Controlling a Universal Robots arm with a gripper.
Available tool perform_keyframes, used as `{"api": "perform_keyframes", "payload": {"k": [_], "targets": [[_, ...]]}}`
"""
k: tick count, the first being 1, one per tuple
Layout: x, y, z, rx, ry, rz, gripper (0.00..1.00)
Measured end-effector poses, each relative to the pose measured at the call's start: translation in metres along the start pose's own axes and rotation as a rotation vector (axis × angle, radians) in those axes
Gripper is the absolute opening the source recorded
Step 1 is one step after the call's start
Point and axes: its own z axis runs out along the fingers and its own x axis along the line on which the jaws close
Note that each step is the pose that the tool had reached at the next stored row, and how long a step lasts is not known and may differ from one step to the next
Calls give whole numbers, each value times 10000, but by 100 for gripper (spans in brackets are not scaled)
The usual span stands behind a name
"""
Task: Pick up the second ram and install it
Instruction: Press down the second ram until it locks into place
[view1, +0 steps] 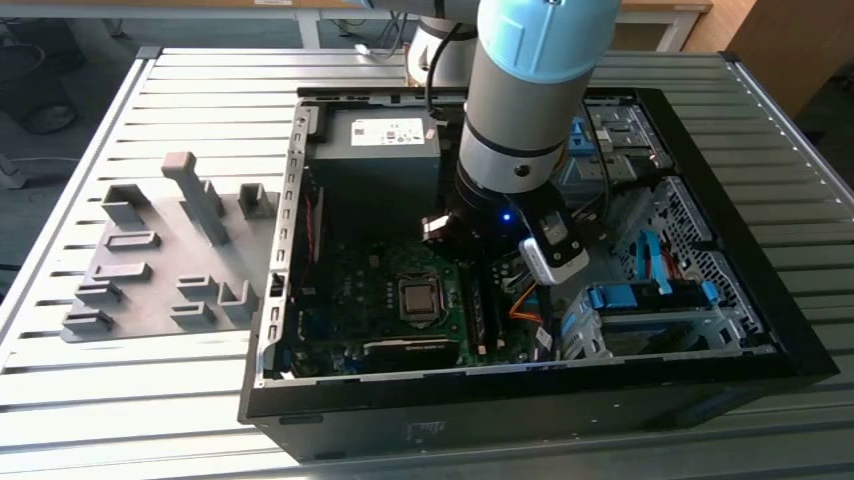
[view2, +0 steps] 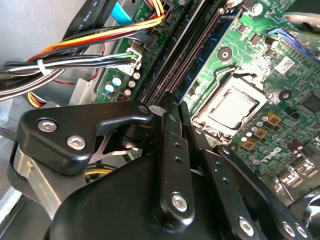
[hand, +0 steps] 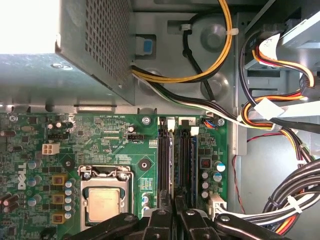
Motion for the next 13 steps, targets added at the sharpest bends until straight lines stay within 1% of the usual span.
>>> {"api": "perform_keyframes", "payload": {"k": [3,7,10,13], "targets": [[0,0,-3,4,2,0,14],[0,2,-54,3,18,0,14],[0,3,-65,-2,27,6,14],[0,4,-67,0,23,217,14]]}}
